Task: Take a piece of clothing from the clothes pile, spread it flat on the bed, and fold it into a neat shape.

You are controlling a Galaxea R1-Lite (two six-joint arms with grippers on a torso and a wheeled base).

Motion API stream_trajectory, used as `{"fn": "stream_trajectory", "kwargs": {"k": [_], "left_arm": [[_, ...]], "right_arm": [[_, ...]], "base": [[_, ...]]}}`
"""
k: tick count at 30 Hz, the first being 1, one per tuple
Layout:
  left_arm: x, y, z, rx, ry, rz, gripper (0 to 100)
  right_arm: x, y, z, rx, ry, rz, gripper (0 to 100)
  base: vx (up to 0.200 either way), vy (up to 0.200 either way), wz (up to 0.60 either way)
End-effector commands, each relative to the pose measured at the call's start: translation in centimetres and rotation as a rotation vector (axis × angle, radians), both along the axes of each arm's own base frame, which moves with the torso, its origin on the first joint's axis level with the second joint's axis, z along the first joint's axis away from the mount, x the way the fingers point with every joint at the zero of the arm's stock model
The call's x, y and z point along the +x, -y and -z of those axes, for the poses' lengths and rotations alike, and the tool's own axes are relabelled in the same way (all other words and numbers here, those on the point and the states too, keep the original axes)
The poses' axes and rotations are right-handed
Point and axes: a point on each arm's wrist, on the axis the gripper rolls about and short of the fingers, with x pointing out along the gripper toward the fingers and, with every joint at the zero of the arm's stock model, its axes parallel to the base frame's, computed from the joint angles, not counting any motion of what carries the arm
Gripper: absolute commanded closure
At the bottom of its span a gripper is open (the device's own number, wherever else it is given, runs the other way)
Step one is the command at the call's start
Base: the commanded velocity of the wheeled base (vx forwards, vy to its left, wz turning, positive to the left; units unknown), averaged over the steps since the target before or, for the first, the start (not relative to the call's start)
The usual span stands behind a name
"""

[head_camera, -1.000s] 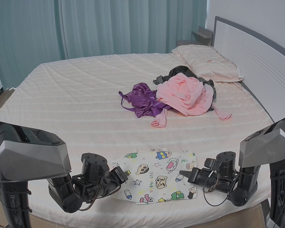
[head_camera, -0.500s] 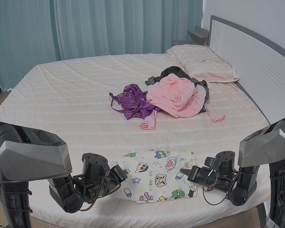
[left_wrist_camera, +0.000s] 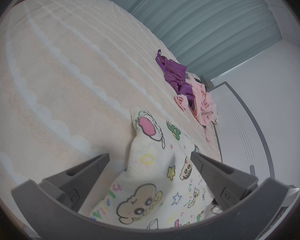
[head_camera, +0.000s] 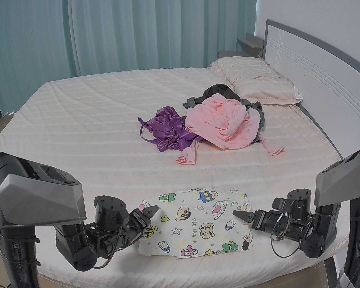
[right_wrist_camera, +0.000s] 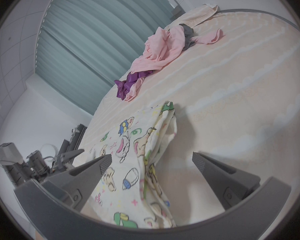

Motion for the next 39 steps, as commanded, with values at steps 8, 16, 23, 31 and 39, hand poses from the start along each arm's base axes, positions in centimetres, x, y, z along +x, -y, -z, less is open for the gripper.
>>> {"fn": "stream_trajectory", "kwargs": {"k": [8, 16, 23, 31, 39], "left_arm": [[1.5, -2.0, -0.4, -0.055, 0.011, -0.093, 0], [1.4, -1.8, -0.2, -0.053, 0.007, -0.084, 0], [1.4, -1.8, -0.2, -0.051, 0.006, -0.085, 0], [1.5, -1.8, 0.0, -0.05, 0.003, -0.085, 0], [1.5, -1.8, 0.0, -0.05, 0.003, -0.085, 0]], "right_arm": [[-4.3, 1.6, -0.4, -0.071, -0.062, -0.223, 0], [-4.5, 1.3, 1.0, -0.113, -0.095, -0.259, 100], [-4.6, 1.7, 1.0, -0.118, -0.101, -0.25, 100], [-5.3, 3.0, 1.2, -0.199, -0.093, -0.277, 100], [-5.7, 3.9, 1.7, -0.248, -0.085, -0.324, 100]], "base": [[0.0, 0.0, 0.0], [0.0, 0.0, 0.0], [0.0, 0.0, 0.0], [0.0, 0.0, 0.0], [0.0, 0.0, 0.0]]}}
